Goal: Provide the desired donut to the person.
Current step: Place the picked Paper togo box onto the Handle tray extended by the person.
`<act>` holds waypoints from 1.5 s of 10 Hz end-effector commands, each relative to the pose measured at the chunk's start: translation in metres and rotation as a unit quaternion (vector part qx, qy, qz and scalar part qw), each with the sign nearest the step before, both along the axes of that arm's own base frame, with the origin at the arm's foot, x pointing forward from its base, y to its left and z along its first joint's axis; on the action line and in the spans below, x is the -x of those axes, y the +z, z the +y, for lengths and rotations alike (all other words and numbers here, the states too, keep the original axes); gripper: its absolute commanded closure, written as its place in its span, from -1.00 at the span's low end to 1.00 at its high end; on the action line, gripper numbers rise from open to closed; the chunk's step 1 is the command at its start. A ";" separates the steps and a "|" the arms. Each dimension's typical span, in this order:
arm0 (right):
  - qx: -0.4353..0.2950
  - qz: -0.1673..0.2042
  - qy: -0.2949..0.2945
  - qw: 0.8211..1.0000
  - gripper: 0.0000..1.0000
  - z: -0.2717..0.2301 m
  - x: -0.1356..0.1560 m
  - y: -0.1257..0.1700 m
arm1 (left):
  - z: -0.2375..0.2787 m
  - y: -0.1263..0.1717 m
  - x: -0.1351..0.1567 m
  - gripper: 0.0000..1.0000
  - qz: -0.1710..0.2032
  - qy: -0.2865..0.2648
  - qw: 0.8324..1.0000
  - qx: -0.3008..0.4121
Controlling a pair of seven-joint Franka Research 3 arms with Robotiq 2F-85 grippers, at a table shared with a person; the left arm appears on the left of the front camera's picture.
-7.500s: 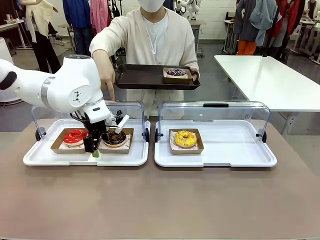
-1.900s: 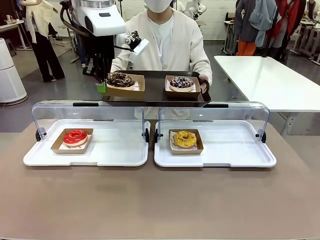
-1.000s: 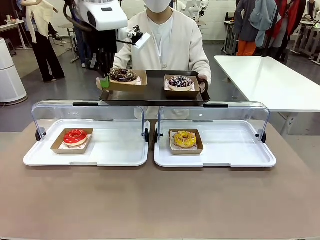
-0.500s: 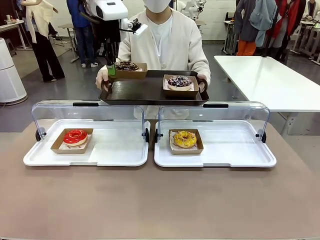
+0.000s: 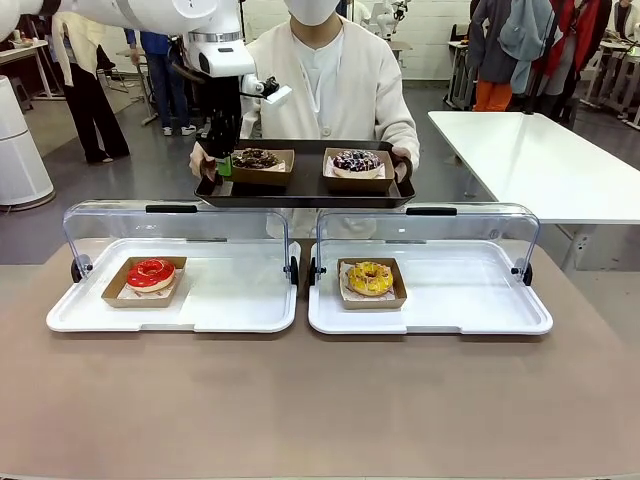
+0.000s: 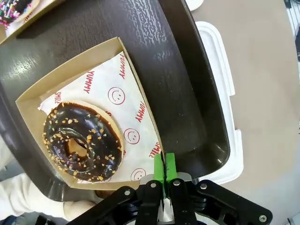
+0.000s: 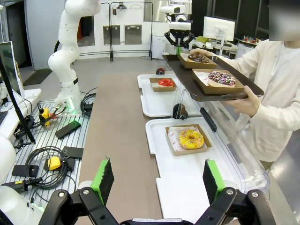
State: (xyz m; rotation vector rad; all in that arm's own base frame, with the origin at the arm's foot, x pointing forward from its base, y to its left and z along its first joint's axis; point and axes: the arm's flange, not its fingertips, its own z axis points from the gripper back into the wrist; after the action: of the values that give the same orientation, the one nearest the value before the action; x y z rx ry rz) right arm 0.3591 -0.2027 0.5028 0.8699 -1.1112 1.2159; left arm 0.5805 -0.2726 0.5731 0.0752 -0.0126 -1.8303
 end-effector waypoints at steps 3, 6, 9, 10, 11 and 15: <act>-0.003 0.003 0.004 1.000 -1.00 0.000 0.001 0.000 | 0.004 0.003 0.000 -0.22 0.002 -0.013 1.000 0.024; -0.003 0.003 0.004 1.000 -1.00 0.000 0.001 0.000 | 0.004 0.006 0.001 -0.27 0.003 -0.010 1.000 0.027; -0.003 0.003 0.004 1.000 -1.00 0.000 0.001 0.000 | 0.005 0.008 0.002 -1.00 0.004 -0.009 1.000 0.028; -0.003 0.003 0.004 1.000 -1.00 0.000 0.001 0.000 | 0.005 0.009 0.002 -0.99 0.005 -0.008 1.000 0.028; -0.003 0.003 0.004 1.000 -1.00 0.000 0.001 0.000 | 0.005 0.009 0.002 -1.00 0.005 -0.006 1.000 0.028; -0.003 0.003 0.004 1.000 -1.00 0.000 0.001 0.000 | 0.005 0.011 0.002 -1.00 0.007 -0.003 1.000 0.024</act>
State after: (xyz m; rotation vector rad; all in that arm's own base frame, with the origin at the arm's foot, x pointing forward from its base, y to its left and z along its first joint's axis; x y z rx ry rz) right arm 0.3590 -0.2028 0.5028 0.8699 -1.1113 1.2158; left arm 0.5799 -0.2719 0.5787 0.0483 -0.0469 -1.8284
